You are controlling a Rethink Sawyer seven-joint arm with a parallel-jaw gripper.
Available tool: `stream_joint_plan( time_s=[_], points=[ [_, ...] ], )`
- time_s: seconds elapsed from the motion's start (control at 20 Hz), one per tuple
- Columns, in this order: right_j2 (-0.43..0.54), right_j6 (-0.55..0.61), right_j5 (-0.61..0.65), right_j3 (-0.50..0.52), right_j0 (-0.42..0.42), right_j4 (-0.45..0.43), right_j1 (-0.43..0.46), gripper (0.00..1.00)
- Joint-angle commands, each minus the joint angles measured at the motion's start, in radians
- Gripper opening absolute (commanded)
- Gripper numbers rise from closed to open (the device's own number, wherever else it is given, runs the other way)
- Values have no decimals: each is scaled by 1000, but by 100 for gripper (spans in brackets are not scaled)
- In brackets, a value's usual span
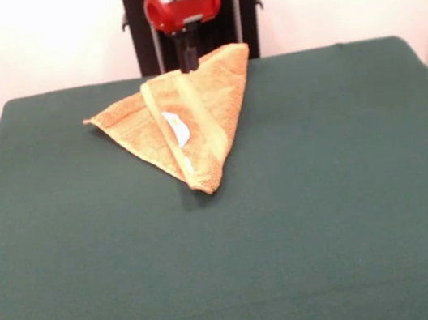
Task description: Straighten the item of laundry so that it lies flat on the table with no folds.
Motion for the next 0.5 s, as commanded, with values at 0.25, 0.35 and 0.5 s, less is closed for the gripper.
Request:
stream_joint_plan(
  time_s=[0.25,0.35,0.5],
  points=[
    [218,-42,223,-102,-157,61,79,0],
    [252,-79,255,-124,-185,52,89,0],
    [284,-98,281,-150,-209,33,112,0]
  ],
)
